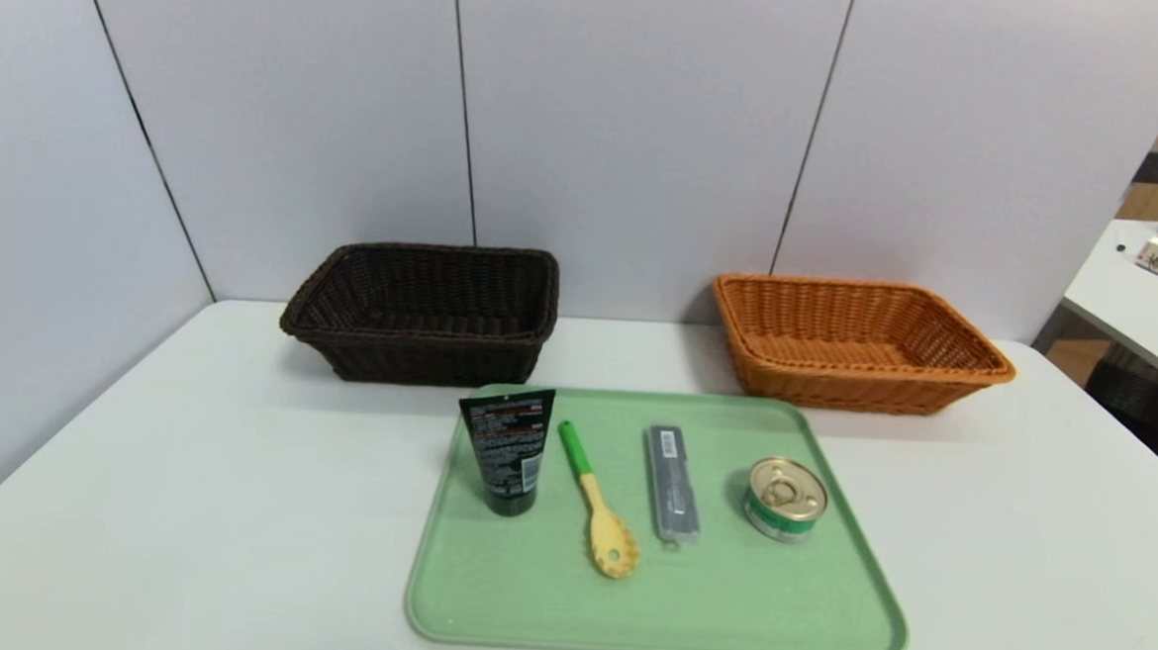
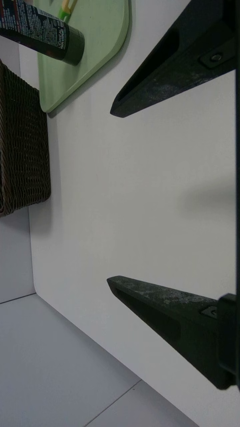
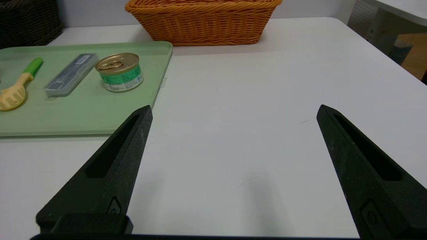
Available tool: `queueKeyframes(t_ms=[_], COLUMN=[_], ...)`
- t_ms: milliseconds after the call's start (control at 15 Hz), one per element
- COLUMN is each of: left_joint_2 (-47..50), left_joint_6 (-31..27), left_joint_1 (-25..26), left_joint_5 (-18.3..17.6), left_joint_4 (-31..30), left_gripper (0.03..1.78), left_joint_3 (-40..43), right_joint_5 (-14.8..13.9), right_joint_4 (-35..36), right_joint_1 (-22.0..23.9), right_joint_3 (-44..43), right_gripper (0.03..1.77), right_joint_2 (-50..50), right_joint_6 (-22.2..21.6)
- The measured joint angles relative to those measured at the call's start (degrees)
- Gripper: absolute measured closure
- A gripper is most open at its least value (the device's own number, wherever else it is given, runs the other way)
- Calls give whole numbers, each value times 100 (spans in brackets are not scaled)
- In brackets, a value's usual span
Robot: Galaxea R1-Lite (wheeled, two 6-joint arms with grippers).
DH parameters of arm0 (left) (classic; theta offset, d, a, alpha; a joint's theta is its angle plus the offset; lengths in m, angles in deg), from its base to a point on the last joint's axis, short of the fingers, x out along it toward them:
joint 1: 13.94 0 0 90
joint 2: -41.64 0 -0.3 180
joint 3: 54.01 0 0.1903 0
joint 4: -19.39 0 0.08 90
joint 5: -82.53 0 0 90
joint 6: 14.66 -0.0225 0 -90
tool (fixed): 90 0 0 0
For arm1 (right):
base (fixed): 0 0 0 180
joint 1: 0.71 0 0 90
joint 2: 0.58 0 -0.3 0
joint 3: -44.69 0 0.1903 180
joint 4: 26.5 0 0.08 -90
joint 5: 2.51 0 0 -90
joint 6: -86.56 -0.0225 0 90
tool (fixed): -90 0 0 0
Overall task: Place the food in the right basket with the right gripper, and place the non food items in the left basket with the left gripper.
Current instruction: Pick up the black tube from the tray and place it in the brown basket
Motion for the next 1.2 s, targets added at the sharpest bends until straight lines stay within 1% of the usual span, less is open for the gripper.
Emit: queueKeyframes(t_ms=[267,467,1200], left_joint_2=[0,0,0], left_joint_6=[-67,145,121], left_joint_1=[0,-2,-2], left_joint_5=[-20,41,50], left_joint_4=[7,0,7], left_gripper=[12,12,12], left_joint_3=[0,0,0], right_joint_5=[0,6,1], right_joint_4=[2,2,5], right_joint_1=[0,0,0], right_joint_3=[0,2,5], right_gripper=[10,10,10], right_joint_2=[0,0,0], right_joint_6=[-4,0,2])
